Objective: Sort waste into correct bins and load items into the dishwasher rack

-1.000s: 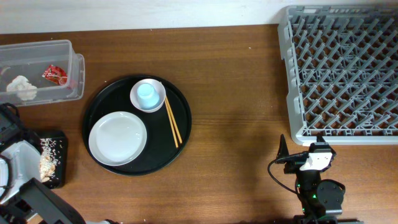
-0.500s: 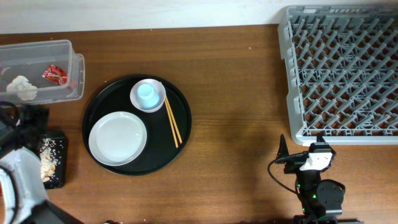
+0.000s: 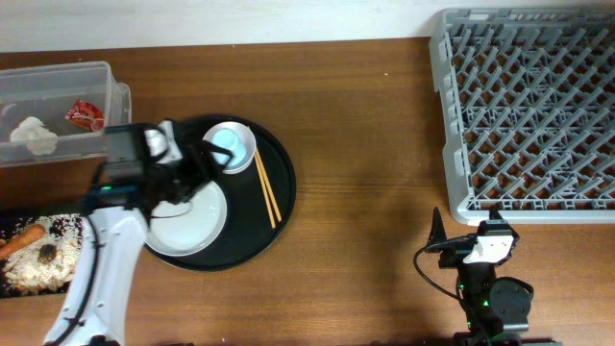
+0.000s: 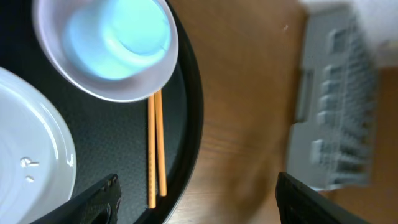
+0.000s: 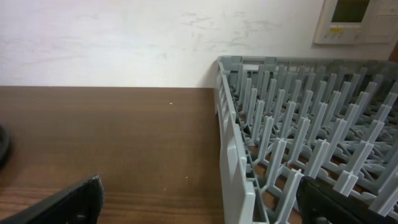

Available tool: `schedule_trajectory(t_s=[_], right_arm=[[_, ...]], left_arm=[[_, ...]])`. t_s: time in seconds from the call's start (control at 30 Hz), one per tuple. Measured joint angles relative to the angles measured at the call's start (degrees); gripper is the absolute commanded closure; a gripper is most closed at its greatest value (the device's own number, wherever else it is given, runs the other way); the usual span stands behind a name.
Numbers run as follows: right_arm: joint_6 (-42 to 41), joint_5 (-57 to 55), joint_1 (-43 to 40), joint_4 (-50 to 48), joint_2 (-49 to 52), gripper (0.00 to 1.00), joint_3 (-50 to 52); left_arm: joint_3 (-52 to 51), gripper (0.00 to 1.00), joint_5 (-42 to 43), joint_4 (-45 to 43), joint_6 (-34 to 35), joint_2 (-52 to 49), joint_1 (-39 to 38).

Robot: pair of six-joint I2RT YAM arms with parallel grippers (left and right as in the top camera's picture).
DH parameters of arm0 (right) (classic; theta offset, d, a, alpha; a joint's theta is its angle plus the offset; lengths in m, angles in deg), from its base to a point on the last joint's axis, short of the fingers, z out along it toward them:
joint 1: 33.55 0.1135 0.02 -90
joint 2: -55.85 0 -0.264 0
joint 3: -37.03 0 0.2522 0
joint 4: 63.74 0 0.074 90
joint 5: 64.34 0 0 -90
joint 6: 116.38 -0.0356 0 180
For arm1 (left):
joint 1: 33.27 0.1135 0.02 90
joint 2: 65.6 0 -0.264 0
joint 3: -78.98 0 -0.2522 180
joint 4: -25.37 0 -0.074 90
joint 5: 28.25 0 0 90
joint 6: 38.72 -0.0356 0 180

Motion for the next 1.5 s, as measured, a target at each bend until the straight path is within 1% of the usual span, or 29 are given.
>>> schedule_trajectory(t_s=[0.03,0.07,0.1,0.13,0.17,0.27,0.3,0.37,0.47,0.53,0.57,0.6,0.7,0.77,0.8,0.83,0.9,0.93,0.97,1.0,1.03,1.13,1.2,1.23,1.33,1.4,1.43,1.5], right_arm=[[0.02,0.02,0.0,0.0,0.0,0.02,0.0],[0.0,0.0,0.0,0.0,0.0,0.02,0.0],[0.02,0.0,0.0,0.0,0.0,0.02,0.0],[-0.02,0.02,0.0,0.0,0.0,0.02,0.0],[-0.02,0.02,0.0,0.0,0.0,0.02,0.0],[0.02,0.02,0.0,-0.02,0.0,0.02,0.0],[0.02,0.0,0.0,0.0,0.0,0.02,0.0],[0.04,0.0,0.0,0.0,0.0,0.02,0.0],[0.0,0.02,0.0,0.0,0.0,0.01,0.0],[0.04,0.0,0.0,-0.02,0.0,0.02,0.0],[0.0,0.0,0.0,0.0,0.0,0.02,0.0],[0.0,0.02,0.0,0.0,0.0,0.02,0.0],[0.02,0.0,0.0,0.0,0.0,0.02,0.0],[-0.02,0.0,0.0,-0.26,0.0,0.02,0.0],[-0.31,0.57,0.0,-1.9,0.07,0.02,0.0],[-2.27,3.82,0.0,-5.51,0.07,0.02,0.0],[-9.14,13.97,0.0,-8.74,0.07,0.02,0.0],[-16.39,23.71,0.0,-9.4,0.04,0.02,0.0],[-22.4,30.93,0.0,-9.75,0.07,0.02,0.0],[-26.56,34.84,0.0,-10.47,0.07,0.01,0.0],[-34.07,40.65,0.0,-11.69,0.07,0.02,0.0],[-49.62,44.74,0.0,-18.21,0.07,0.02,0.02],[-56.59,44.09,0.0,-24.63,0.07,0.02,0.02],[-59.14,43.23,0.0,-26.21,0.07,0.02,0.0],[-63.34,40.06,0.0,-26.27,0.07,0.02,-0.39],[-63.67,37.53,0.0,-26.08,0.22,0.02,-2.54],[-63.23,36.41,0.0,-24.85,0.66,0.02,-4.87],[-60.78,35.1,0.0,-15.67,2.58,0.02,-10.73]], left_arm=[[0.0,0.15,-3.3,0.0,-0.94,0.0,-3.3],[0.0,0.13,-6.32,0.17,-1.77,0.0,-6.16],[0.0,0.08,-8.96,0.61,-2.05,0.0,-7.93],[0.09,0.04,-12.15,1.77,-2.6,0.0,-8.72],[0.44,0.03,-15.61,3.89,-2.78,0.0,-8.5],[3.65,0.01,-23.43,8.74,-2.62,0.0,-4.5],[6.12,0.01,-26.1,10.12,-2.51,0.0,-1.49],[8.39,0.01,-28.89,10.14,-2.51,0.11,3.19],[8.48,0.01,-33.38,11.74,-2.49,0.11,7.13],[8.48,0.01,-38.36,12.96,-2.21,0.11,9.77],[8.48,0.01,-39.87,13.68,-0.68,0.11,11.34],[8.48,0.01,-40.63,14.56,2.51,0.11,12.76],[8.48,0.01,-39.12,15.37,6.86,0.11,13.81],[8.48,0.01,-38.32,16.96,7.98,0.11,13.81],[8.48,0.01,-38.21,17.38,8.31,0.11,13.81],[8.48,0.01,-38.07,17.55,8.55,0.11,13.81],[8.48,0.01,-38.03,17.62,8.72,0.11,13.81],[8.48,0.01,-38.01,17.64,8.74,0.11,13.81],[8.48,0.01,-38.03,17.62,8.74,0.11,13.81],[8.48,0.01,-38.03,17.49,8.74,0.11,13.81],[8.48,0.01,-38.03,16.92,8.74,0.11,13.81],[8.48,0.01,-35.8,16.35,8.76,0.11,15.06],[8.48,0.01,-32.83,15.78,8.76,0.11,18.84],[8.48,0.01,-32.35,15.72,8.76,0.11,20.59],[8.48,0.01,-31.43,15.76,8.76,0.11,24.06],[8.48,0.01,-31.06,15.78,8.76,0.11,24.55],[8.48,0.01,-30.88,15.8,8.76,0.11,24.55],[8.48,0.01,-30.71,16.06,8.76,0.11,24.55]])
